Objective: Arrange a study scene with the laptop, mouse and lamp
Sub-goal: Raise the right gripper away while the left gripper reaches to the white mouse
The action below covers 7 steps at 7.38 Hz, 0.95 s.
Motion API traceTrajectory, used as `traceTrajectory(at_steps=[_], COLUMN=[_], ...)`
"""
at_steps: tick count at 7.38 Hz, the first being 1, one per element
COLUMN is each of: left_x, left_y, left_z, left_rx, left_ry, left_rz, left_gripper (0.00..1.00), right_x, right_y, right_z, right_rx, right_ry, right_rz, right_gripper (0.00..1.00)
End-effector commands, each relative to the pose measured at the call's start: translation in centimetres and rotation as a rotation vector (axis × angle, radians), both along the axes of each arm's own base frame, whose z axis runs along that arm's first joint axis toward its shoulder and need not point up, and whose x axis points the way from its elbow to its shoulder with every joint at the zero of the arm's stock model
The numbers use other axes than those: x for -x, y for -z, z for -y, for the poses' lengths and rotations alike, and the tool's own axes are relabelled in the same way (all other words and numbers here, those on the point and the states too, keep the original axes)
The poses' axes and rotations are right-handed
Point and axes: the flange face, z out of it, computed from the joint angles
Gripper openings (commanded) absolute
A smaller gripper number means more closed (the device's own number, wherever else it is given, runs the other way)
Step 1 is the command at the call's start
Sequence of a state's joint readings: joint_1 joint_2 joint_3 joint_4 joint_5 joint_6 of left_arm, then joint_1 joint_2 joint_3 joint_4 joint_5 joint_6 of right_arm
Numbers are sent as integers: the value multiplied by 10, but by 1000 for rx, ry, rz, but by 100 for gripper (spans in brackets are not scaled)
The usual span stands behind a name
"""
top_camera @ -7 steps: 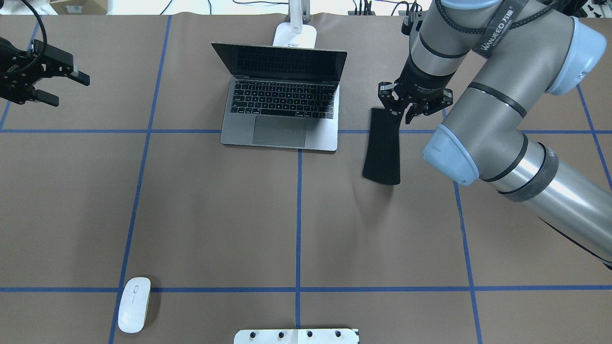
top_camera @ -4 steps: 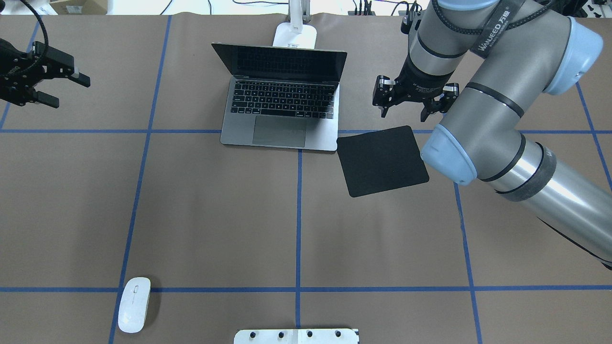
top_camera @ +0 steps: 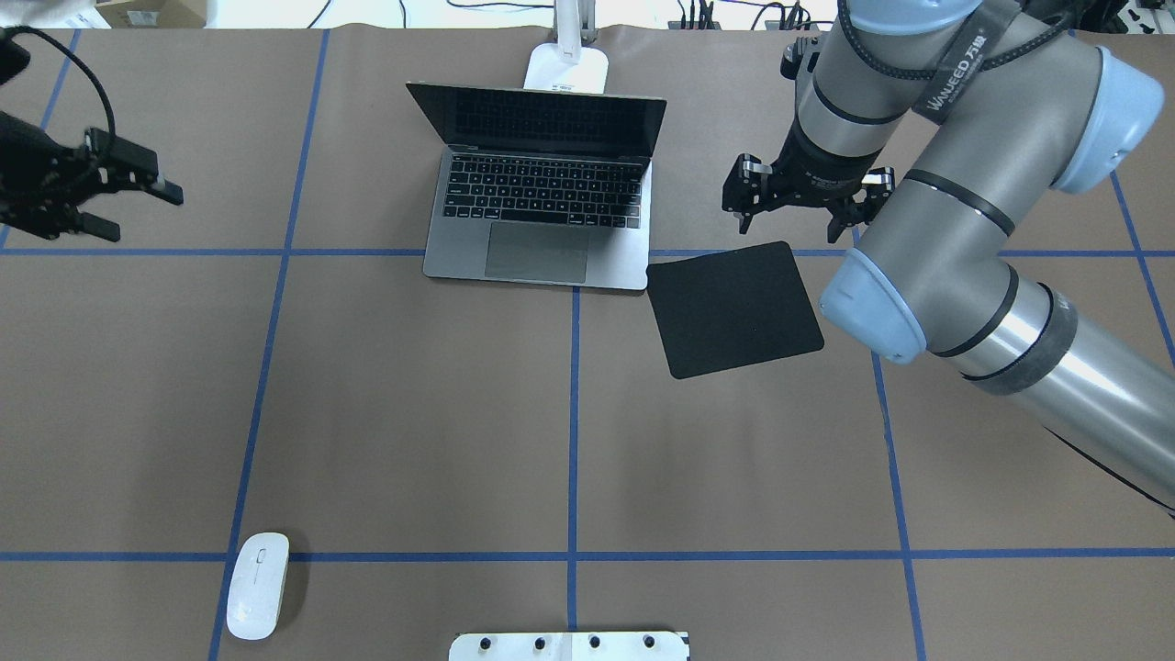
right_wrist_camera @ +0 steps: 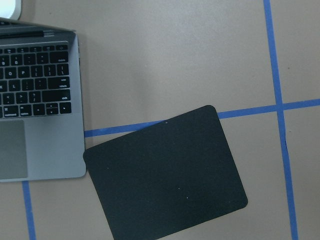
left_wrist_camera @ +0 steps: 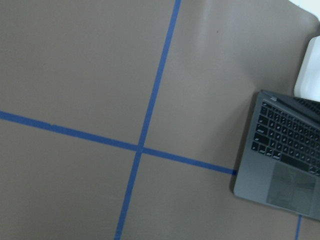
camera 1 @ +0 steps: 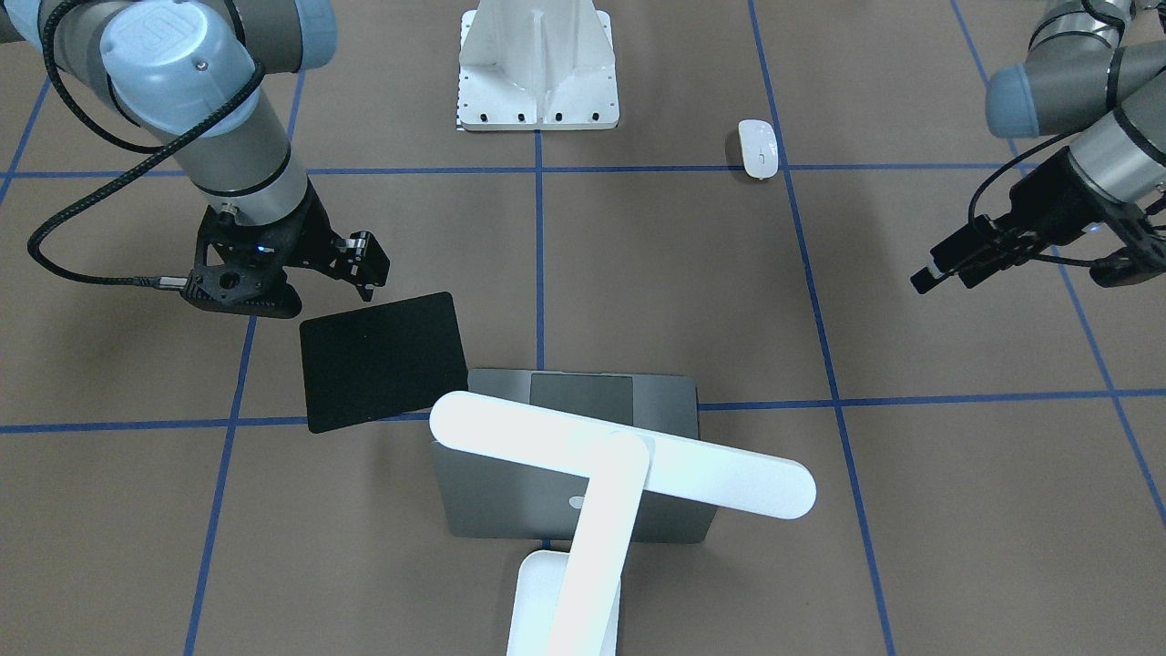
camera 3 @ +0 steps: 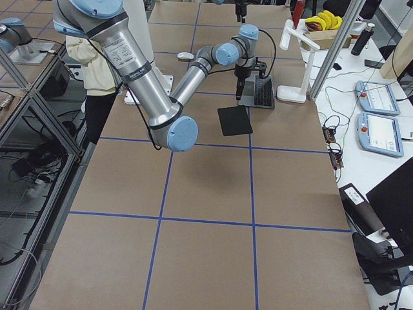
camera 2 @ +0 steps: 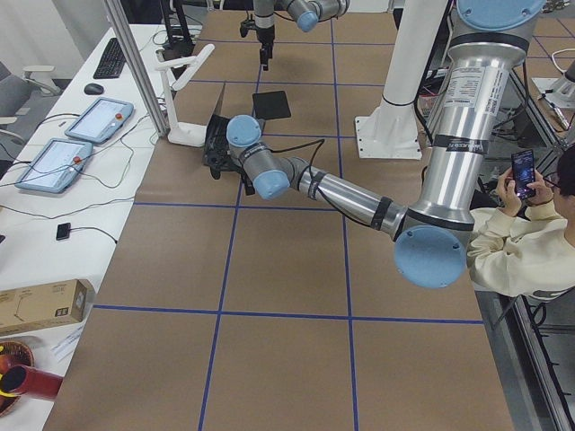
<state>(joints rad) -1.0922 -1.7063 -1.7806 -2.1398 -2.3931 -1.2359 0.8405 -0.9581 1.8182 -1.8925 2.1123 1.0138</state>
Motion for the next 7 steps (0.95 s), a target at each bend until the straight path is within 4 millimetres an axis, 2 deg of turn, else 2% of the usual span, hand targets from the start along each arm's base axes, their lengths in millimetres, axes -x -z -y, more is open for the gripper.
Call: traceTrajectory(at_steps=[1,3,4,5,7], left_x=[-55,-113,-136,-158,-194], left_y=[-6,-4,-1,-2,5], left_z=[-41,-104,-143,-171,-229], left_rx=[-8,8,9,4,-20], left_ry=[-44,-70,-84,-110,-195], left_rz=[64,111,131,151,242], left_gripper=[100,100,100,100,100], right_x=[-8,-31,-40,-49,-56], right_y=[-36,-80,-98,-115,-129], right_z=[-23,-47,-52,-60,-61], right_rx=[14,-4,-21,-32,-37], right_ry=[30,93,135,170,193], right_rz=[-24,-54,-67,-81,-93], right_gripper=[100,100,100,100,100])
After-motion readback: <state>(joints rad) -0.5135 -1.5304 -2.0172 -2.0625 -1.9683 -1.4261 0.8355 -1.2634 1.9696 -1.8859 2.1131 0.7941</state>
